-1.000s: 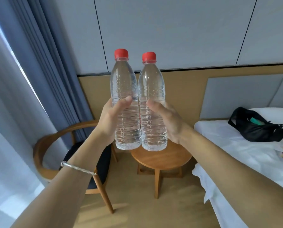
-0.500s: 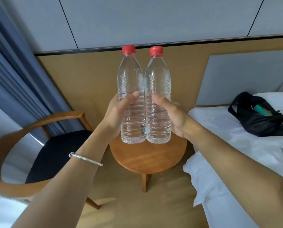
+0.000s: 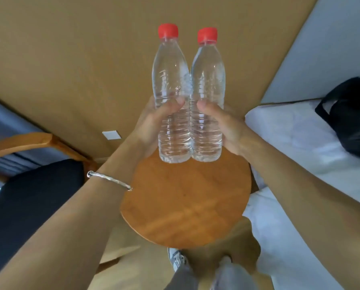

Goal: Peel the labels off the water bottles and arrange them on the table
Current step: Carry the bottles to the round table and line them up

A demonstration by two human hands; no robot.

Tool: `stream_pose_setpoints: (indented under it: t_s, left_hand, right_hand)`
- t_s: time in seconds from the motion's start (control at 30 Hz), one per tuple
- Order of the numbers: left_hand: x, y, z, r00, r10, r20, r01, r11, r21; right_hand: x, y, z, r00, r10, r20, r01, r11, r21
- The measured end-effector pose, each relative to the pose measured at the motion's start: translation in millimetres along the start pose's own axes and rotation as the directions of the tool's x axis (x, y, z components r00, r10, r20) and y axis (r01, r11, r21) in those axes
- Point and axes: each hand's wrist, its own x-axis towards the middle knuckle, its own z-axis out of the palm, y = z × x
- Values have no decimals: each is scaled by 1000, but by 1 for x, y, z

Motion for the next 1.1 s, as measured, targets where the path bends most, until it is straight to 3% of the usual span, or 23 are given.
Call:
stream_pose_setpoints:
  t_s: [0.23,0.5,0.77,0.97,1.1]
  left_hand:
    - [62,-91,-14,979,-169,-117,168,986,-13]
    - [106,-196,-20,939,-309,-153,300,951,-75]
    - [148,-226,-47,912,-283,-296,272,959,-77]
    - [202,-234,-72,945,-146,-294,171,983,60]
    - [239,-250,-95,951,-130,-281,185,966,179]
  right_hand:
    - [75,85,-47,989,120,90,-120,993,-7]
    - [127,178,-89,957,282,62,-282,959,-19]
    - [181,208,-92,974,223,27,-220,973,-75]
    - [237,210,-100,990,113,-85,-123,984,-128]
    - [272,218,-104,992,32,-119,-53,983,-174]
